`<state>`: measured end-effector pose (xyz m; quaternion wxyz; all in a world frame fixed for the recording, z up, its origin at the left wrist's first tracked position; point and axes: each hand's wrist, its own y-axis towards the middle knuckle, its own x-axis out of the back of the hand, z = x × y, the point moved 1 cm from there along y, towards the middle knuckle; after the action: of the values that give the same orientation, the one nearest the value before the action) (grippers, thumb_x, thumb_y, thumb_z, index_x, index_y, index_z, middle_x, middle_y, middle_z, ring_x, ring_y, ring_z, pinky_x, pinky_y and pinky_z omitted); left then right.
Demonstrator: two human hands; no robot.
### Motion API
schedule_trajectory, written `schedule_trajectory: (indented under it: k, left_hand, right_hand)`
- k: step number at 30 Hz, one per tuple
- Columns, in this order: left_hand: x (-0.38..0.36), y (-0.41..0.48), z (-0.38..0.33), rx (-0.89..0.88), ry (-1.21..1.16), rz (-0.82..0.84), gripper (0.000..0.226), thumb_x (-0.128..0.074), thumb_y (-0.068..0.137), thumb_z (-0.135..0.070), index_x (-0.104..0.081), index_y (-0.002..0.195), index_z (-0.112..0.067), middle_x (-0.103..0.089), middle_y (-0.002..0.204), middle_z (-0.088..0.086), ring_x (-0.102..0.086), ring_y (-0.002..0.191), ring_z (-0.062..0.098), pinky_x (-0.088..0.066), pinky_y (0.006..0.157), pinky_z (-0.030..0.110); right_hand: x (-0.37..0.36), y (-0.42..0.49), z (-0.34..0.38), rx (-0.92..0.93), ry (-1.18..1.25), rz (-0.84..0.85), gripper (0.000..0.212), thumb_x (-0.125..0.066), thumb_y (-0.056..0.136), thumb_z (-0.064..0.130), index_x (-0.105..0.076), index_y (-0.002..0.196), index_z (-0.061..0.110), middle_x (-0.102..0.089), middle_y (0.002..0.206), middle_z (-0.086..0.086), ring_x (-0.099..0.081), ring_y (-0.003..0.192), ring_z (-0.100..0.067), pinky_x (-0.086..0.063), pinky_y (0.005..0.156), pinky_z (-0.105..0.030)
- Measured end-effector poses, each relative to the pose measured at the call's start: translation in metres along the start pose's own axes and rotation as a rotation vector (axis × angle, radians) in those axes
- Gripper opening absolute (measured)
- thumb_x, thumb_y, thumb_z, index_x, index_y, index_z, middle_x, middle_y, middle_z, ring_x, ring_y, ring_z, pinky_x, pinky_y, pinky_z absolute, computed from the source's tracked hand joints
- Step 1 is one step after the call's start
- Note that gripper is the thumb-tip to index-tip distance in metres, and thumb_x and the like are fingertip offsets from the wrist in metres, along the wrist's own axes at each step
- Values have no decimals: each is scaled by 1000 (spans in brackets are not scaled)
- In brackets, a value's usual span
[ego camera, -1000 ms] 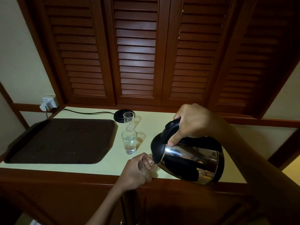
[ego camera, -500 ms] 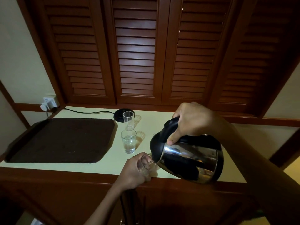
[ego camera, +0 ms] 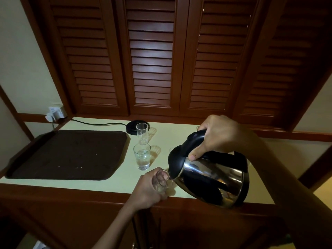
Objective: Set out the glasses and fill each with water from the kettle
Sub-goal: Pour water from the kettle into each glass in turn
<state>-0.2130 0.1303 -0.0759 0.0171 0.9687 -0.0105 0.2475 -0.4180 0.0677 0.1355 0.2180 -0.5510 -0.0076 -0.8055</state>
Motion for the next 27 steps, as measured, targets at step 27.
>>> schedule_trajectory:
  k: [27]
  left_hand:
    - [22,140,-94,79,-342,-260,51,-92,66,-40,-69,110,-27,-78,103,0,-73,96,18,-54,76,35]
  right_hand:
    - [61,-32,-152,121,764,-232,42,-97,50,37,-81,79,10,-82,83,-14,-81,70,-22,-61,59,-19]
